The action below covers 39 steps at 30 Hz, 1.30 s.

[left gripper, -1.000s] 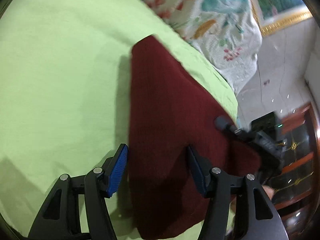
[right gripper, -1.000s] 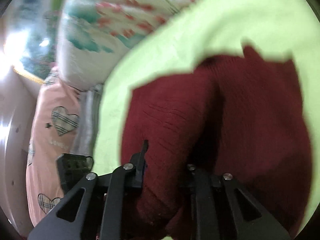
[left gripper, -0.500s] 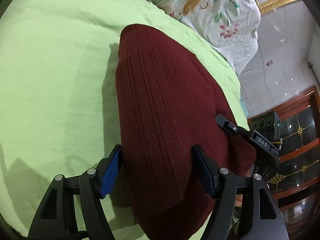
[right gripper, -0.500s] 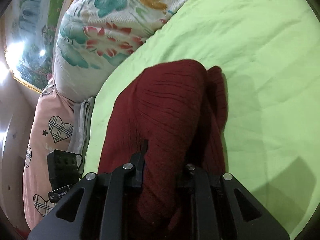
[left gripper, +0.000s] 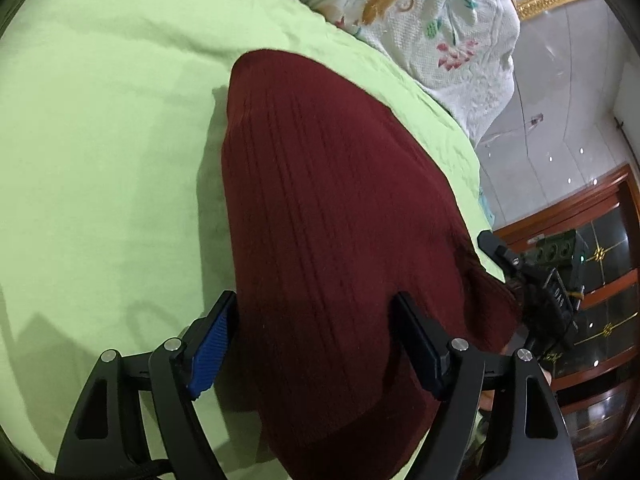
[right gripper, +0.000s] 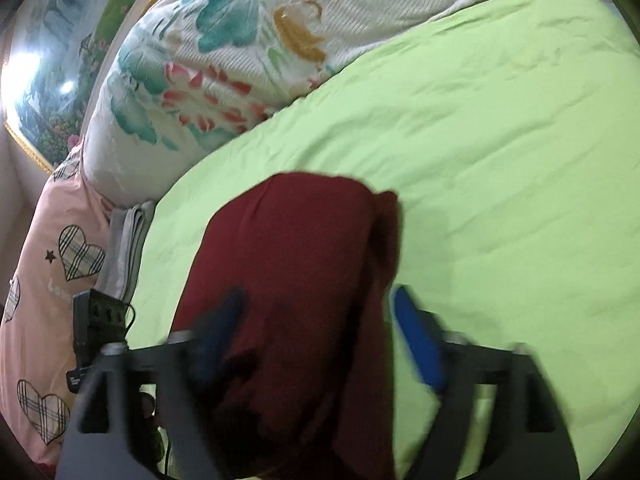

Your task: Fold large clothes

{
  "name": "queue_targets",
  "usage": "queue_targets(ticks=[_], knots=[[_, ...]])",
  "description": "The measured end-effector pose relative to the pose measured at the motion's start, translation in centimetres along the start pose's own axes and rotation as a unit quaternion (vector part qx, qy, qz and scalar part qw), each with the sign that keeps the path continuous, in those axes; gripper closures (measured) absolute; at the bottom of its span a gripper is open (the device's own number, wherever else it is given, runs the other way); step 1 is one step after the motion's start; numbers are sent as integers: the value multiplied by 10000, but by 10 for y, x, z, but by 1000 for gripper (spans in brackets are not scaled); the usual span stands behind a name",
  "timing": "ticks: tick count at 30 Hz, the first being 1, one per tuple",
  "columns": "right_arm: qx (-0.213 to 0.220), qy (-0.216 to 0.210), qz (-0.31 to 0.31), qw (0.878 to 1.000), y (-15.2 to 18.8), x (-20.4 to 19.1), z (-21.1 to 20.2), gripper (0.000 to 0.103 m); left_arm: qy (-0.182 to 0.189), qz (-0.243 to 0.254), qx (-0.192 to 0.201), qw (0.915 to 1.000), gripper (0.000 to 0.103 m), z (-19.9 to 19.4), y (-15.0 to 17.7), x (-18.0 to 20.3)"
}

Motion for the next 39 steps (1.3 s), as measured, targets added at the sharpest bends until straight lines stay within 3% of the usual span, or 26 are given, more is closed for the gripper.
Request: queue_targets(ticks=[5, 8, 10, 11, 15, 21, 32, 35, 39], knots=[[-596, -354, 517, 9963, 1, 20, 32, 21, 490, -263, -337, 9979, 24, 23, -8, -4], [-754, -628, 336, 9946, 4, 13, 39, 21, 534, -161, -341, 9979, 27, 29, -10, 0], [-943, -982, 389, 9899, 8, 9, 43, 36, 466, -16, -294, 9985, 35, 28, -9, 5], [-1101, -1035, 473, 9874, 12, 10, 48, 50, 437, 45, -241, 9987, 38, 26, -8, 8], [-991, -1136, 608, 9867, 18, 3, 44, 62, 296, 200, -38, 9994, 50, 14, -3, 15], [-766, -1331, 451, 9871, 30, -39, 32, 66, 190, 328, 313, 9988, 55, -27, 17, 16], [-1406, -2292, -249, 9629, 80, -171, 92, 67, -444, -133, 969, 9942, 55, -170, 73, -67], [-1576, -2350, -297, 9587, 89, -188, 112, 67, -574, -271, 1033, 9926, 55, -186, 85, -93], [-1761, -2113, -231, 9612, 103, -185, 136, 65, -644, -506, 954, 9921, 53, -176, 98, -126]])
Point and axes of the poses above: each gripper's, at about its wrist camera, not at the fingertips, and z roughly the way its jaws point, x to its right, y to its underside, the point moved 6 cm from there along z, roughly the way its jaws point, and after that the axes turned 8 degrees about -x, right-handed, at the moved point
